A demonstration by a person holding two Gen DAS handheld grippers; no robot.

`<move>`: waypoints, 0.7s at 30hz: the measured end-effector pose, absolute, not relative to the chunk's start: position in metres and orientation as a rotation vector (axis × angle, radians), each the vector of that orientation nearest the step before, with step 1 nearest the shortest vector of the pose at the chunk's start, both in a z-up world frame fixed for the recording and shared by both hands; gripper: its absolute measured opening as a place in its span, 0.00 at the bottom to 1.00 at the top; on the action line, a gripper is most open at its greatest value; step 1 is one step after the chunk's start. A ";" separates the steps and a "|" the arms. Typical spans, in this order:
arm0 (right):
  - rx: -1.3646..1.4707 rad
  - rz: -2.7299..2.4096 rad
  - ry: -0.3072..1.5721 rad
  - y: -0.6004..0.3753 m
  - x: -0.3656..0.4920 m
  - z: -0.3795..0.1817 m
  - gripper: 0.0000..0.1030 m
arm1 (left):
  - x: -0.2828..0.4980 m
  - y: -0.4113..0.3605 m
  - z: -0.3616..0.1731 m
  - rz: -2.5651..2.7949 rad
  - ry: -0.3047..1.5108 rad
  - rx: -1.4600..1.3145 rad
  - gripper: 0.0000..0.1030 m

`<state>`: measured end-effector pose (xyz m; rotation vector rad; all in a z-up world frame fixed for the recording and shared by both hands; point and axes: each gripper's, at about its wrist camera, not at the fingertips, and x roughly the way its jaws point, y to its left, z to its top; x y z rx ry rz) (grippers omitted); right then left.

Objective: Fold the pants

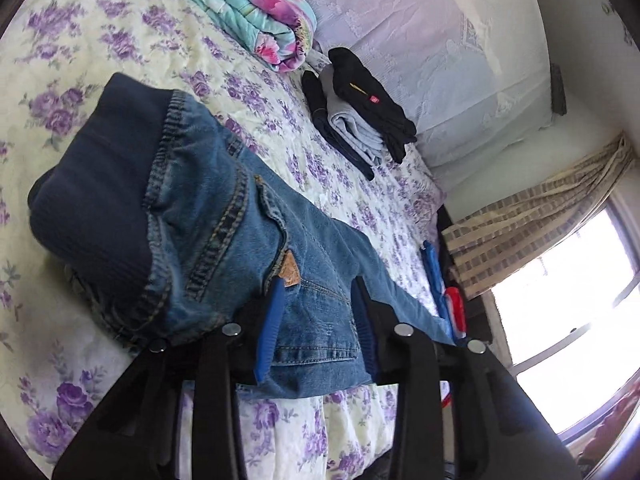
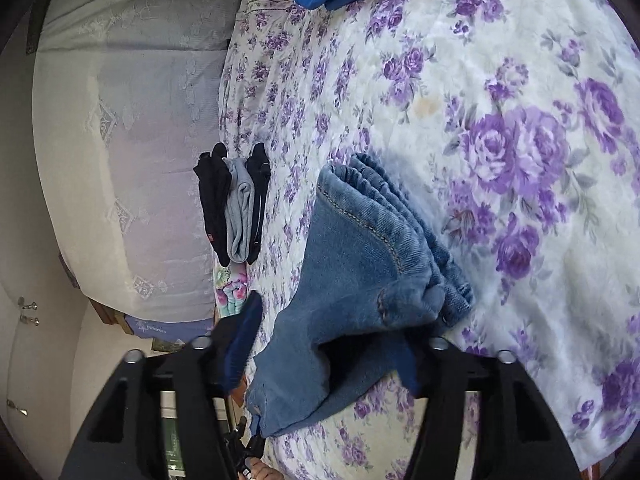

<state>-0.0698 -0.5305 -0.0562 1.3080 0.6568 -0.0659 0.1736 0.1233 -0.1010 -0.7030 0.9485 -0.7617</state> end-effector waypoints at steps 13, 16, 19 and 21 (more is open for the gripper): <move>1.241 -0.049 0.692 -0.552 -0.092 -0.077 0.10 | 0.177 0.131 -0.106 -0.776 0.974 -0.741 0.23; 1.218 -0.021 0.641 -0.554 -0.105 -0.057 0.25 | 0.167 0.128 -0.093 -0.730 0.969 -0.675 0.29; 1.187 -0.013 0.654 -0.552 -0.118 -0.043 0.50 | 0.149 0.115 -0.072 -0.719 0.927 -0.573 0.55; 1.189 -0.032 0.678 -0.544 -0.124 -0.046 0.52 | 0.135 0.099 -0.059 -0.744 0.898 -0.521 0.65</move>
